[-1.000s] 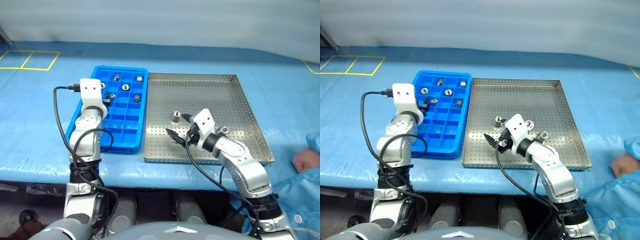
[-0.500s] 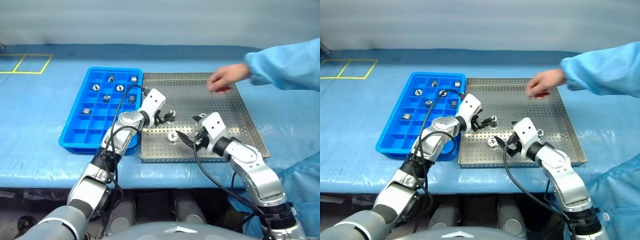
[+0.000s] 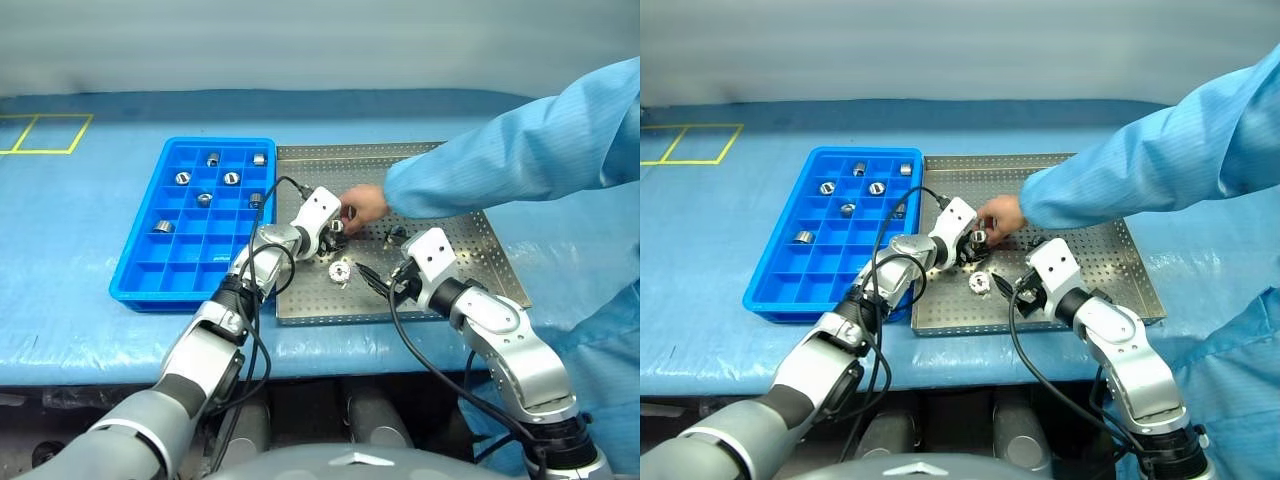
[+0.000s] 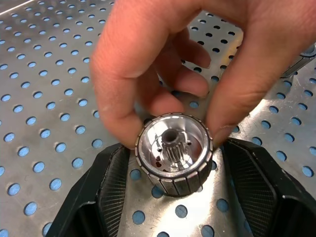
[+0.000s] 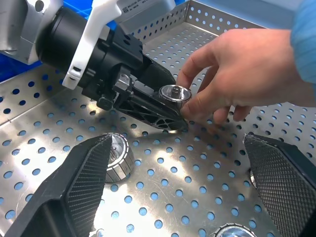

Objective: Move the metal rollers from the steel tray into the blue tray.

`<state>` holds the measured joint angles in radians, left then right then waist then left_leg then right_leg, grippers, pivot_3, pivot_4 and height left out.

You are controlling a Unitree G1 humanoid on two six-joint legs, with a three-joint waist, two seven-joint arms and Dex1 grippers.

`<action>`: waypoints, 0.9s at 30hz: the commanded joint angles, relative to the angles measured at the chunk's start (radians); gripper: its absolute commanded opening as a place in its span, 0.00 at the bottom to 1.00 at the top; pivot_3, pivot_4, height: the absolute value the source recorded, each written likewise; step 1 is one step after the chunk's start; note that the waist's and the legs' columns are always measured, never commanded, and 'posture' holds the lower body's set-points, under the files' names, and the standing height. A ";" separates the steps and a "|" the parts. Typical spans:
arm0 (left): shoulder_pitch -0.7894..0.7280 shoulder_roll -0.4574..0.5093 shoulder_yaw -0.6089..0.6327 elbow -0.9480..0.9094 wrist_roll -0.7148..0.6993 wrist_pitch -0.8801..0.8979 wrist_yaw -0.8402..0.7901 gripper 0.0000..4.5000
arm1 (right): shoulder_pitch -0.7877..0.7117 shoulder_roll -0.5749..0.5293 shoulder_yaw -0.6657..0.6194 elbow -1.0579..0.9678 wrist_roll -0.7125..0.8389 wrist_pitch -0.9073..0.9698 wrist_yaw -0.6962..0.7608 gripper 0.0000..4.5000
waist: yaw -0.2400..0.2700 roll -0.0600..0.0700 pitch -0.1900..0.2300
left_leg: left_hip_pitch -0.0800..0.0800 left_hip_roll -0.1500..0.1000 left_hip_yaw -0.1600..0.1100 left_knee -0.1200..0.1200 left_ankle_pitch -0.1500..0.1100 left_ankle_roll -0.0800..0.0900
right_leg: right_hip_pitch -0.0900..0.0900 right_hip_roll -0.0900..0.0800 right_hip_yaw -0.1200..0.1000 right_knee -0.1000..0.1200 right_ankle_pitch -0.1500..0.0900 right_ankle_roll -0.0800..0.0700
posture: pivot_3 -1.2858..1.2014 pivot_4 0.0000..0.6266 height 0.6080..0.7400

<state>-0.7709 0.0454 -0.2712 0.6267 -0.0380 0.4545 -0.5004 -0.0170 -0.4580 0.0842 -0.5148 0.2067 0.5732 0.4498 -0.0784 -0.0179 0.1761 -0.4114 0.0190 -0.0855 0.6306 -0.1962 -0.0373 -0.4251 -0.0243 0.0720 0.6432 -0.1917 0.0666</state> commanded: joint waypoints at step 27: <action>-0.006 0.012 0.031 -0.017 0.041 -0.009 0.001 0.73 | -0.039 0.024 0.002 0.004 -0.017 -0.022 -0.003 1.00 | 0.003 0.000 0.000 | 0.000 0.000 0.000 0.000 0.000 0.000 | 0.000 0.000 0.000 0.000 0.000 0.001 | 0.50 0.24 1.00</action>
<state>-0.7705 0.0593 -0.2526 0.6267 -0.0024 0.4530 -0.5020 -0.0391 -0.4371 0.0983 -0.4922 0.1911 0.5723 0.4505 -0.0757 -0.0179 0.1761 -0.4113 0.0190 -0.0855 0.6305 -0.1961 -0.0372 -0.4251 -0.0243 0.0720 0.6432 -0.1912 0.0673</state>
